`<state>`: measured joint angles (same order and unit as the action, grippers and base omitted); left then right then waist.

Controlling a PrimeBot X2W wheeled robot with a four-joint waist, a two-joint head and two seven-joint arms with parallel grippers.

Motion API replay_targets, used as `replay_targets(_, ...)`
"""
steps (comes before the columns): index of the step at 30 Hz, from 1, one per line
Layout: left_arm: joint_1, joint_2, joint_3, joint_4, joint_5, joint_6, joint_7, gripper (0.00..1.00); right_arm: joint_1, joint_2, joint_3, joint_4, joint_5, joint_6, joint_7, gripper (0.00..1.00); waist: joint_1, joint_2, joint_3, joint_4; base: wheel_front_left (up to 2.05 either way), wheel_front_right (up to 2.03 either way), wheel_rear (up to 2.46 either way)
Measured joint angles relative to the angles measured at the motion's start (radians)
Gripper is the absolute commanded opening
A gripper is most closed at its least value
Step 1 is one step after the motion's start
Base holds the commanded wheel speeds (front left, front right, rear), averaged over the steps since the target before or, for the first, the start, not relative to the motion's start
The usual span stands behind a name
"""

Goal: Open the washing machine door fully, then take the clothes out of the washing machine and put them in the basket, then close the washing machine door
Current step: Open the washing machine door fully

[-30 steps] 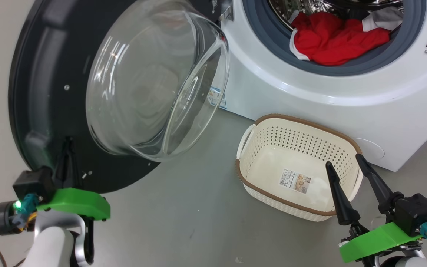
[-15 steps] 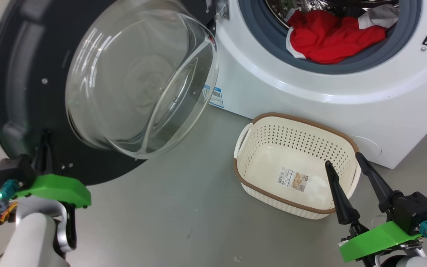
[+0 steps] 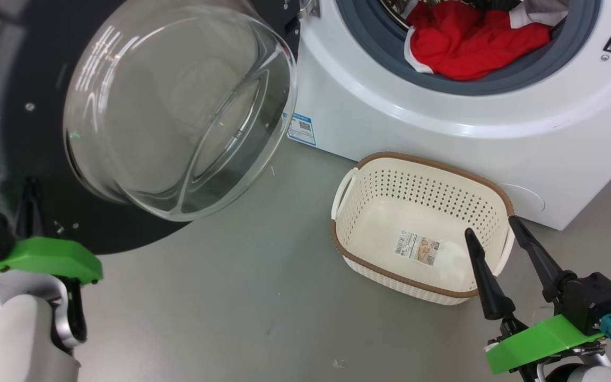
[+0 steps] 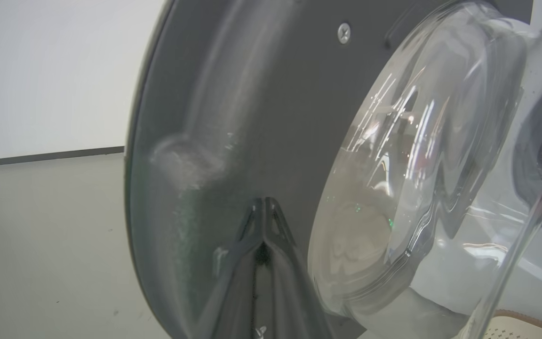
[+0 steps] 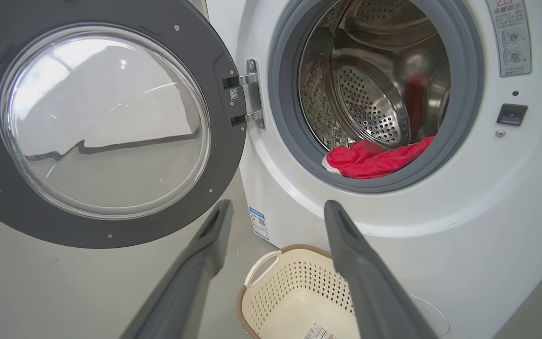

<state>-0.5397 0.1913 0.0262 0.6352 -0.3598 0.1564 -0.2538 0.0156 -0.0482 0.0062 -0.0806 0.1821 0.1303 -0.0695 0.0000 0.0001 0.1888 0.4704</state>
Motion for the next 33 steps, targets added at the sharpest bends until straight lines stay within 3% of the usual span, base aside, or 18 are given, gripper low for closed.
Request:
replay_targets(17, -0.036, -0.033, 0.127, 0.049, 0.053, -0.057, -0.003, 0.0, -0.001, 0.0, -0.005, -0.011, -0.007, 0.0, 0.009, 1.0, 0.0, 0.0, 0.024, -0.021, 0.0, 0.0, 0.0)
replay_targets(29, 0.021, -0.113, 0.13, -0.154, 0.123, -0.097, -0.003, 0.0, -0.006, 0.0, -0.023, 0.016, 0.003, 0.0, -0.011, 1.0, 0.0, 0.0, 0.005, -0.036, 0.0, 0.0, 0.0)
replay_targets(30, 0.033, -0.118, 0.123, -0.174, 0.123, -0.097, -0.003, 0.19, -0.006, 0.0, -0.024, 0.018, 0.004, 0.0, -0.012, 1.0, 0.0, 0.0, 0.002, -0.038, 0.0, 0.0, 0.0)
replay_targets(31, 0.033, -0.118, 0.123, -0.174, 0.123, -0.097, -0.003, 0.48, -0.006, 0.0, -0.024, 0.018, 0.004, 0.0, -0.012, 1.0, 0.0, 0.0, 0.002, -0.038, 0.0, 0.0, 0.0)
replay_targets(32, 0.055, -0.127, 0.108, -0.214, 0.131, -0.106, -0.003, 0.95, -0.006, 0.0, -0.026, 0.024, 0.009, 0.0, -0.018, 1.0, 0.0, 0.0, -0.002, -0.042, 0.0, 0.0, 0.0)
replay_targets(33, 0.066, -0.13, 0.1, -0.237, 0.136, -0.106, -0.003, 1.0, -0.007, 0.0, -0.027, 0.028, 0.011, 0.0, -0.02, 1.0, 0.0, 0.0, -0.005, -0.044, 0.0, 0.0, 0.0)
